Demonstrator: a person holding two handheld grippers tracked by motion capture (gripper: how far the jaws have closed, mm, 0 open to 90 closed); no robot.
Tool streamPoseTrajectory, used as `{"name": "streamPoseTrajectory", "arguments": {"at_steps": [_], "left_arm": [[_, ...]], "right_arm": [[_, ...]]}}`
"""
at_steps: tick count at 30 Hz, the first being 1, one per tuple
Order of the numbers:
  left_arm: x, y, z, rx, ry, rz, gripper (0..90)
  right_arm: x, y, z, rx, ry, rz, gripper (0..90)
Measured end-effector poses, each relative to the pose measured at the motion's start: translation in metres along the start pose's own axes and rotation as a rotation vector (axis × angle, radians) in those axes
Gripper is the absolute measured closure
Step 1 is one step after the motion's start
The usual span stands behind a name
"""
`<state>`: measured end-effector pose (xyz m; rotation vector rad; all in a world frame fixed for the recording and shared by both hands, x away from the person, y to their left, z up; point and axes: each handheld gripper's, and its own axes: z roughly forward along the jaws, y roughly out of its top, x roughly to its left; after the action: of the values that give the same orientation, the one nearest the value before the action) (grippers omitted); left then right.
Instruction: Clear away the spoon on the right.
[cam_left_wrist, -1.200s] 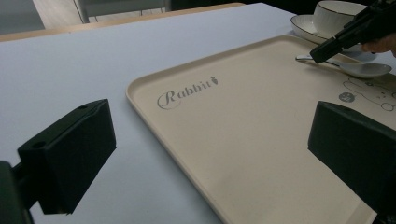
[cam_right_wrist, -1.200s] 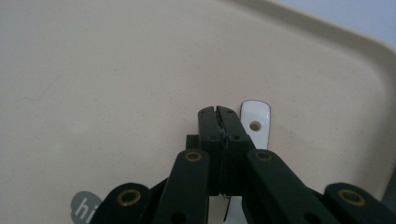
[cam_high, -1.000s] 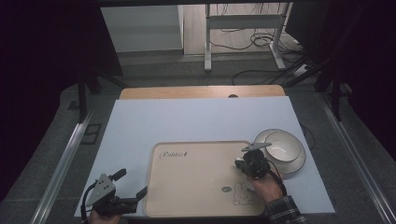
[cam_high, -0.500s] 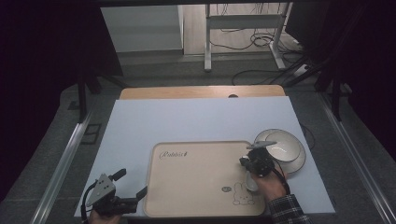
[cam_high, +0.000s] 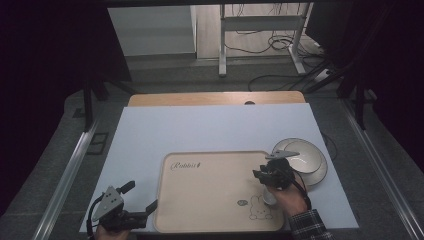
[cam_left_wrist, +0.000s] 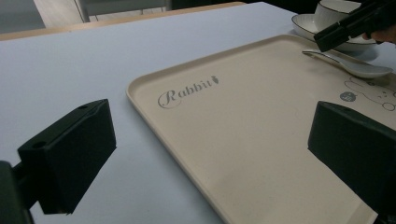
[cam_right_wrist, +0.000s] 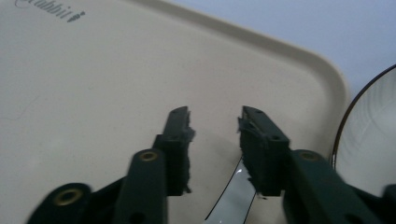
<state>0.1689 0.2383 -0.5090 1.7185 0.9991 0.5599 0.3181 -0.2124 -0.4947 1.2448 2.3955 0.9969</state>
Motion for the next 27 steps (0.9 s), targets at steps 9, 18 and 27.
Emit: {"name": "streamPoseTrajectory", "arguments": {"at_steps": [9,18,27], "left_arm": [[0.0,0.0,0.0,0.001,0.0,0.001,0.6],[0.0,0.0,0.0,0.001,-0.001,0.001,0.6],[0.0,0.0,0.0,0.003,-0.001,0.001,0.6]], "right_arm": [[0.006,0.001,-0.015,-0.054,0.014,-0.031,37.8],[0.009,0.002,-0.021,-0.07,0.017,-0.052,31.7],[0.011,-0.001,-0.028,-0.104,0.01,-0.062,24.3]]}}
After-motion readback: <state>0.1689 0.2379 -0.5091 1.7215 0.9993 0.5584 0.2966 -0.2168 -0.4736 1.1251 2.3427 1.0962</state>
